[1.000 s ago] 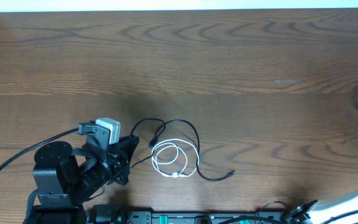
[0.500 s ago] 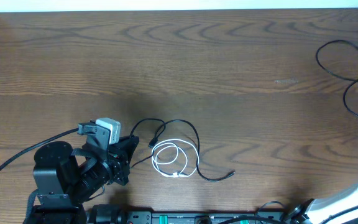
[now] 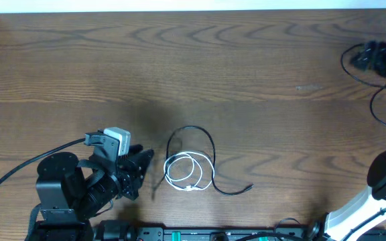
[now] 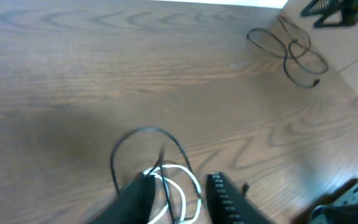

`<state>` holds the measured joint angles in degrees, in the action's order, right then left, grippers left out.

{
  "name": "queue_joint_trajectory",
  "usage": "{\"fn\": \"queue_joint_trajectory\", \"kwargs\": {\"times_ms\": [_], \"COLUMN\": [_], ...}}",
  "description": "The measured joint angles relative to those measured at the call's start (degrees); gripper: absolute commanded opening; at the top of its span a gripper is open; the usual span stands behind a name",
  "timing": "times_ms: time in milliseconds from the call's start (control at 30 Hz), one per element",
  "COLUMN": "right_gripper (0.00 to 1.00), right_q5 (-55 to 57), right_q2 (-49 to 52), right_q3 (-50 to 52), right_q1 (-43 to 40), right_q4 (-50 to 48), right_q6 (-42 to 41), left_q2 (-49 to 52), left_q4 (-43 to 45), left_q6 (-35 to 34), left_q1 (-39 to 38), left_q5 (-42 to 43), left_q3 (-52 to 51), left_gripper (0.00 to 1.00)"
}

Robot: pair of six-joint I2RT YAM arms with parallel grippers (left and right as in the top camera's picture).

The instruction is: Untangle cables

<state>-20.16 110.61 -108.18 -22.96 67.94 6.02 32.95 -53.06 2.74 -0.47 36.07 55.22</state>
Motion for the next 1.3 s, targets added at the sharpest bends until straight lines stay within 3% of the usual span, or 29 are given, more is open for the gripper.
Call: {"fn": "queue_joint_trajectory", "kwargs": {"times_ms": [233, 333, 500, 933, 1300], "right_gripper": [0.88, 0.91, 0.99, 0.99, 0.99], "right_q5": [-0.50, -1.42, -2.38, -1.68, 0.31], "right_q2": [0.02, 0.07, 0.15, 0.15, 0.15], "right_q3": [11.56, 14.82, 16.11, 16.11, 20.83], "right_q1": [5.99, 9.42, 17.77, 44.85, 61.92], "right_q4": [-0.70, 0.50, 5.53, 8.28, 0.79], "right_q6": [4.94, 5.66, 6.82, 8.11, 8.33], "left_q2": [0.00, 0.00, 0.00, 0.00, 0.00], "left_q4": [-1.01, -1.01, -0.42, 0.44, -2.93], "left_q6": [0.11, 0.13, -0.13, -13.90, -17.09], "left_q1": [0.00, 0.00, 0.00, 0.00, 0.00], "left_q5": [0.00, 0.00, -0.55, -21.75, -25.77], "left_q3": [0.00, 0.00, 0.00, 0.00, 0.00], "left_gripper": [0.46, 0.51, 0.51, 0.59, 0.62]}}
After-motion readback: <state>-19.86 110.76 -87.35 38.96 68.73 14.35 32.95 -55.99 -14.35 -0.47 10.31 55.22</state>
